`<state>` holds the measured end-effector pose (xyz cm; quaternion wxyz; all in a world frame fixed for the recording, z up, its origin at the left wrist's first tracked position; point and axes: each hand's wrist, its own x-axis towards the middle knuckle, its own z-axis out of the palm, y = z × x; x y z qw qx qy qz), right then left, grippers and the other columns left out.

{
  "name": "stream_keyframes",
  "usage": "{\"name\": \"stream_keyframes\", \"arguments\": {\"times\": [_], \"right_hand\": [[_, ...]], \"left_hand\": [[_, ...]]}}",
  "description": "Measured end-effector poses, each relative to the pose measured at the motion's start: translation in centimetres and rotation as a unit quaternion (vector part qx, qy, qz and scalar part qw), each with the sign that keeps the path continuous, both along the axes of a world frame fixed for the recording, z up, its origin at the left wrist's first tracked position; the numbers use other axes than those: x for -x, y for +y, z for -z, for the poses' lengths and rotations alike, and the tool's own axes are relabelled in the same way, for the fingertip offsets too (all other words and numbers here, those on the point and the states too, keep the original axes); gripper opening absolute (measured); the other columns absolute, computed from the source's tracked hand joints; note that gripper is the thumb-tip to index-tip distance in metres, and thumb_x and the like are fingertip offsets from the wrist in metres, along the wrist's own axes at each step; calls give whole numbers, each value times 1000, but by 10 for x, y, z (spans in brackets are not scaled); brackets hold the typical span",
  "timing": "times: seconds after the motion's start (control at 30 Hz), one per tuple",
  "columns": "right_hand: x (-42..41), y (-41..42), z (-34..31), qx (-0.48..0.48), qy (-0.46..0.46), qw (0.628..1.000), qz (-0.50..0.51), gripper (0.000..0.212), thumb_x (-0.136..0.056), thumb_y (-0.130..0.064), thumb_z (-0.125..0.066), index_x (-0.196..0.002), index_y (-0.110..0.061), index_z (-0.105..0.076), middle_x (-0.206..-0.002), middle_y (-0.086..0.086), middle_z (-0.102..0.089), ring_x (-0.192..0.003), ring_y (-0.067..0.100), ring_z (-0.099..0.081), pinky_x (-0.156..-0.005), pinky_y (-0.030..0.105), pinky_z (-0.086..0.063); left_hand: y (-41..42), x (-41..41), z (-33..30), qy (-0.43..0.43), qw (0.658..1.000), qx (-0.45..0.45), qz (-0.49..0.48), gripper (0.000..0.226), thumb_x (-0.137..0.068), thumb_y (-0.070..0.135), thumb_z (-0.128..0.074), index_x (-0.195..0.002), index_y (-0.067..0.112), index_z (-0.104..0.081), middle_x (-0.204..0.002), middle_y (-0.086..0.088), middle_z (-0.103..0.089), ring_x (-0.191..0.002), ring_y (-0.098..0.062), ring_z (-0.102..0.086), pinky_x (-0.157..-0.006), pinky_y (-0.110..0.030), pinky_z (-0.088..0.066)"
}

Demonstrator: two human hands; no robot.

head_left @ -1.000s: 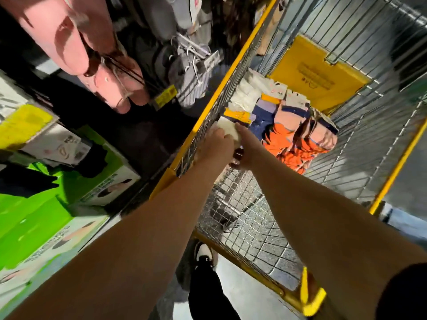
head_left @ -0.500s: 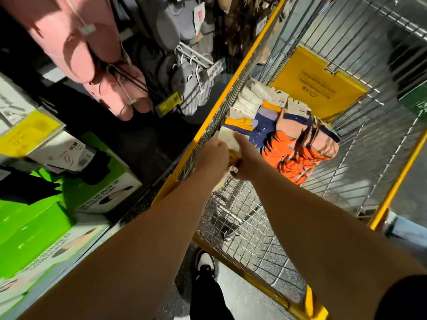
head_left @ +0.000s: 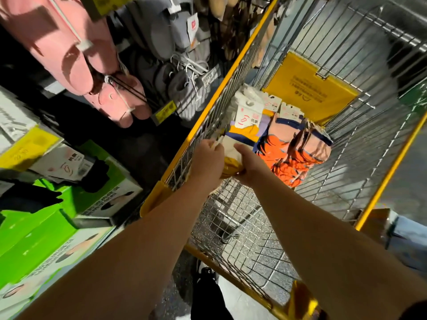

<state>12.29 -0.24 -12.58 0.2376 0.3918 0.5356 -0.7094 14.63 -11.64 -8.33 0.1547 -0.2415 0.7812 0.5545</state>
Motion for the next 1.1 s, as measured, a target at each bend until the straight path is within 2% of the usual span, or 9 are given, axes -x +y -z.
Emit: {"name": "stream_keyframes", "arguments": {"times": [0.13,0.27,0.4,0.47,0.6,0.8,0.93,1.03,1.1], "right_hand": [[-12,15,-18,-35,22,999,-20,35,-100,-27,-56,-124,-1,-59,-113,19,-69,-90,29,-69,-73,36,-59],[-28,19,-54,-36,52,997,-38,38,-100,-24,-56,-124,5,-57,-115,25,-67,-98,34,-66,-78,40,-56],[-50,15,-103,-66,112,987,-90,41,-99,-29,-58,-112,9,-66,-99,22,-71,-83,32,-70,-74,38,-59],[-63,11,-133,-149,132,973,-116,50,-87,-48,-69,-110,-4,-72,-103,16,-75,-91,34,-72,-85,47,-59],[-96,-10,-193,-183,180,952,-167,76,-49,-75,-81,-102,-22,-73,-111,2,-75,-105,27,-69,-99,49,-51],[-193,-98,-281,-148,255,920,-259,9,-92,-30,-69,-89,-21,-68,-94,1,-76,-89,18,-69,-71,23,-50],[-268,-169,-316,-122,320,865,-366,13,-98,-17,-61,-96,-16,-73,-91,-2,-77,-87,11,-73,-83,29,-57],[-328,-221,-339,-48,338,844,-414,17,-98,-4,-57,-94,-17,-67,-72,-9,-75,-67,1,-71,-71,23,-55],[-363,-252,-347,-30,367,825,-428,14,-96,-9,-63,-103,-19,-69,-86,-8,-77,-82,6,-73,-78,25,-56]], "left_hand": [[-4,-1,-10,-43,998,-49,13,50,-95,49,-54,-132,16,-49,-117,-3,-58,-92,-19,-57,-76,-32,-45],[-6,-2,-8,-92,985,-146,25,90,-55,87,-69,-119,22,-68,-117,-6,-71,-107,-28,-68,-103,-50,-48],[-16,-22,-78,-91,964,-249,3,49,-95,44,-64,-122,4,-63,-97,-3,-68,-77,-9,-62,-73,-17,-53],[-24,-37,-102,-36,972,-232,14,49,-97,42,-60,-132,8,-59,-106,2,-66,-86,-8,-63,-60,-7,-47],[-59,-84,-155,35,963,-269,-3,50,-81,50,-78,-120,21,-68,-119,4,-71,-108,-11,-65,-100,-31,-46],[-143,-200,-224,145,947,-282,-52,5,-85,33,-74,-89,31,-75,-92,-9,-68,-84,-28,-64,-82,-40,-50],[-205,-308,-266,204,923,-322,-59,19,-90,13,-64,-104,22,-74,-87,-10,-74,-67,-25,-70,-61,-35,-56],[-244,-379,-291,239,918,-276,-152,18,-92,4,-62,-93,18,-72,-85,-5,-77,-76,-24,-73,-70,-35,-57],[-270,-420,-299,265,911,-253,-190,25,-94,2,-60,-92,20,-77,-91,-8,-77,-83,-29,-71,-76,-41,-58]]}}
